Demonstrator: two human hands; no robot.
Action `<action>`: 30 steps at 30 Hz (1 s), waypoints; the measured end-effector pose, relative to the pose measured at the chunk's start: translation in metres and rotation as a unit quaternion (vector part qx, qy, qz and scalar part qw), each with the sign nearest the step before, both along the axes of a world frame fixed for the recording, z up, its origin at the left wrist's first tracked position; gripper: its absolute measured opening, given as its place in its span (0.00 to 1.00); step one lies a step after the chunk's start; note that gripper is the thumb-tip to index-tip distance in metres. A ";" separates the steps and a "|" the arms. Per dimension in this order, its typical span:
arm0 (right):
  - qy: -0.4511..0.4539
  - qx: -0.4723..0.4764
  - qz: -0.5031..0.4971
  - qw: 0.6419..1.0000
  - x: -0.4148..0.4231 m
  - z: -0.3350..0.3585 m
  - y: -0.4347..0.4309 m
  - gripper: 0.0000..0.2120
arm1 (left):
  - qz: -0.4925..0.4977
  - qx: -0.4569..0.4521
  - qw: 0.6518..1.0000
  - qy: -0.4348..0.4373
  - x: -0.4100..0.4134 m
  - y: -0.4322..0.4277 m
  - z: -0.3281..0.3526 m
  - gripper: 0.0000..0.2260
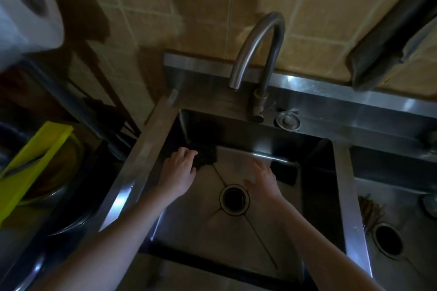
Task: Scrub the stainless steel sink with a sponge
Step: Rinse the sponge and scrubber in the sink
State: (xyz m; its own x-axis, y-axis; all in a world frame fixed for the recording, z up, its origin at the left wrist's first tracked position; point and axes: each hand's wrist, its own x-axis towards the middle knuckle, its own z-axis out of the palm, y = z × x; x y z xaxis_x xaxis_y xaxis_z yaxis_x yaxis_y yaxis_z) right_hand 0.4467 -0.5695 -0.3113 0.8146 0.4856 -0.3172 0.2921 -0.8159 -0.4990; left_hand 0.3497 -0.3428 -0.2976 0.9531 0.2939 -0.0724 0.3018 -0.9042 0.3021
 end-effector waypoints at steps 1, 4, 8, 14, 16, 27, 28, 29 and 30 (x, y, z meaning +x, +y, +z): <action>0.010 -0.006 -0.006 1.000 0.004 -0.006 0.000 0.30 | 0.000 -0.002 1.000 0.008 0.005 0.002 -0.007 0.20; 0.037 -0.019 -0.021 0.999 0.016 -0.026 0.002 0.30 | 0.014 -0.018 0.999 0.027 0.021 0.006 -0.028 0.22; 0.050 -0.027 -0.015 0.998 0.031 -0.049 0.006 0.31 | 0.024 -0.028 0.998 0.044 0.040 0.009 -0.058 0.23; 0.075 -0.037 -0.023 0.996 0.048 -0.080 0.006 0.31 | 0.025 -0.013 0.995 0.091 0.064 0.013 -0.101 0.25; 0.089 -0.041 -0.028 0.995 0.054 -0.092 0.004 0.31 | 0.021 -0.007 0.995 0.101 0.069 0.013 -0.114 0.25; 0.103 -0.024 -0.035 0.994 0.075 -0.148 -0.010 0.31 | 0.027 0.006 0.980 0.198 0.121 0.030 -0.167 0.34; 0.107 -0.012 -0.050 0.993 0.075 -0.151 -0.012 0.31 | 0.023 0.011 0.978 0.208 0.126 0.032 -0.170 0.35; 0.109 -0.004 -0.059 0.992 0.075 -0.155 -0.014 0.31 | 0.017 0.015 0.975 0.221 0.131 0.033 -0.173 0.35; 0.110 -0.002 -0.061 0.992 0.076 -0.158 -0.016 0.30 | 0.013 0.017 0.972 0.235 0.135 0.033 -0.176 0.36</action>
